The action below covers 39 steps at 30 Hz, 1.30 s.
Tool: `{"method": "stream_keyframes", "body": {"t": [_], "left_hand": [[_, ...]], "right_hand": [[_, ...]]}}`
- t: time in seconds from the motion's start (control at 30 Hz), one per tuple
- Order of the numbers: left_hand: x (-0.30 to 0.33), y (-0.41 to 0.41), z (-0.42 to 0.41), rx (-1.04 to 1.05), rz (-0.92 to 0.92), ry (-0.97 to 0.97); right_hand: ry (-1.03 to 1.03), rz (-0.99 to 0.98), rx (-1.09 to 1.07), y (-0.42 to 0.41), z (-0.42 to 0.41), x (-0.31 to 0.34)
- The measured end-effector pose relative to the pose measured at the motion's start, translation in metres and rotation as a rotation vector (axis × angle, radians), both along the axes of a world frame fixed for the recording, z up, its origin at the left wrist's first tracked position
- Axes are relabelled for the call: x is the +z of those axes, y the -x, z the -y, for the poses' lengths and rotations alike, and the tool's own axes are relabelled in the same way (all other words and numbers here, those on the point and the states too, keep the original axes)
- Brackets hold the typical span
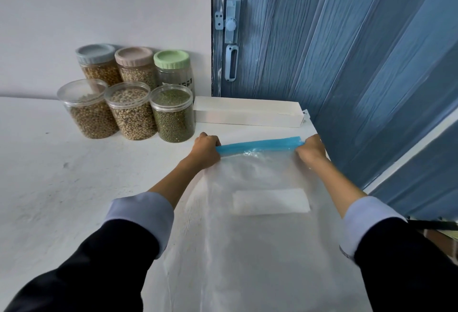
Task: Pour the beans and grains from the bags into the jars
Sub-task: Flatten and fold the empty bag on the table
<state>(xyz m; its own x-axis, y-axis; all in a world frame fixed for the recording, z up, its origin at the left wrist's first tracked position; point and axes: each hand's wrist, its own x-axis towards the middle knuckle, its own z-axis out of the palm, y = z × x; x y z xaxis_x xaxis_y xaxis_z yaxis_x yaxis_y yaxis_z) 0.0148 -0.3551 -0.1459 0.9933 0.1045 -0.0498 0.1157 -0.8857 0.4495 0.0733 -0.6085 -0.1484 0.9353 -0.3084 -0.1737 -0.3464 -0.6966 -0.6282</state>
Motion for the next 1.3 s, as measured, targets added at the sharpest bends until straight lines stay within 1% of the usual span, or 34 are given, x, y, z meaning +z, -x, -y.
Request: {"method": "stream_keyframes", "body": {"t": [0.07, 0.1, 0.2, 0.23, 0.3, 0.37, 0.4, 0.43, 0.47, 0.53, 0.57, 0.6, 0.63, 0.7, 0.73, 0.77, 0.8, 0.87, 0.93, 1.0, 1.03, 1.1, 1.13, 1.23, 1.27, 1.3], "left_hand": [[0.001, -0.001, -0.001, -0.014, 0.049, 0.028], [0.002, -0.002, -0.002, -0.024, 0.072, 0.033], [0.005, -0.007, -0.007, -0.095, 0.046, 0.049], [0.006, -0.007, -0.008, -0.119, 0.027, 0.056], [0.009, -0.009, -0.011, -0.141, 0.015, 0.083], [0.012, -0.01, -0.011, -0.113, 0.048, 0.169], [0.013, -0.011, -0.012, -0.084, 0.072, 0.252], [0.016, -0.011, -0.012, -0.057, 0.091, 0.349], [0.019, -0.012, -0.012, -0.043, 0.104, 0.435], [0.027, -0.013, -0.009, -0.054, 0.12, 0.551], [0.033, -0.014, -0.006, -0.065, 0.131, 0.598], [0.039, -0.015, -0.002, -0.07, 0.152, 0.648], [0.045, -0.015, 0.002, -0.068, 0.176, 0.709], [0.054, -0.015, 0.008, -0.032, 0.224, 0.861], [0.056, -0.014, 0.01, -0.003, 0.247, 0.92], [0.055, -0.011, 0.012, 0.027, 0.254, 0.937], [0.052, -0.007, 0.013, 0.049, 0.234, 0.916], [0.04, 0.001, 0.012, 0.051, 0.099, 0.813], [0.027, 0.011, 0.007, -0.025, -0.049, 0.704], [0.016, 0.018, -0.003, -0.081, -0.177, 0.653], [0.012, 0.021, -0.009, -0.087, -0.219, 0.657], [0.011, 0.022, -0.023, -0.057, -0.223, 0.673], [0.012, 0.021, -0.03, -0.032, -0.201, 0.642], [0.021, 0.017, -0.052, 0.026, -0.135, 0.364], [0.022, 0.019, -0.058, 0.04, -0.127, 0.317], [0.023, 0.021, -0.064, 0.053, -0.125, 0.335]], "right_hand": [[-0.001, -0.02, 0.104, 0.002, 0.002, 0.003], [0.037, -0.041, 0.173, 0.002, 0.003, 0.004], [0.283, -0.083, 0.317, -0.001, 0.003, 0.008], [0.379, -0.074, 0.329, -0.001, 0.002, 0.01], [0.497, -0.037, 0.312, -0.002, 0.0, 0.013], [0.618, -0.029, 0.333, -0.003, -0.004, 0.019], [0.667, -0.02, 0.365, -0.005, -0.006, 0.023], [0.66, 0.013, 0.416, -0.007, -0.011, 0.028], [0.591, 0.065, 0.496, -0.009, -0.018, 0.035], [0.298, 0.141, 0.698, -0.006, -0.039, 0.053], [0.173, 0.132, 0.782, -0.004, -0.051, 0.062], [0.109, 0.103, 0.842, -0.001, -0.063, 0.071], [0.1, 0.078, 0.892, 0.0, -0.073, 0.077], [0.149, 0.049, 0.942, 0.001, -0.086, 0.087], [0.137, 0.063, 0.94, -0.001, -0.089, 0.09], [0.106, 0.082, 0.922, -0.002, -0.091, 0.093], [0.08, 0.1, 0.885, -0.004, -0.092, 0.094], [0.089, 0.158, 0.81, -0.01, -0.092, 0.096], [0.09, 0.195, 0.696, -0.02, -0.087, 0.095], [0.021, 0.2, 0.581, -0.029, -0.076, 0.095], [-0.027, 0.193, 0.527, -0.032, -0.07, 0.095], [-0.1, 0.184, 0.42, -0.033, -0.057, 0.095], [-0.119, 0.178, 0.367, -0.033, -0.051, 0.094], [-0.117, 0.128, 0.223, -0.035, -0.031, 0.081], [-0.116, 0.101, 0.177, -0.035, -0.025, 0.074], [-0.126, 0.08, 0.126, -0.035, -0.019, 0.066]]}}
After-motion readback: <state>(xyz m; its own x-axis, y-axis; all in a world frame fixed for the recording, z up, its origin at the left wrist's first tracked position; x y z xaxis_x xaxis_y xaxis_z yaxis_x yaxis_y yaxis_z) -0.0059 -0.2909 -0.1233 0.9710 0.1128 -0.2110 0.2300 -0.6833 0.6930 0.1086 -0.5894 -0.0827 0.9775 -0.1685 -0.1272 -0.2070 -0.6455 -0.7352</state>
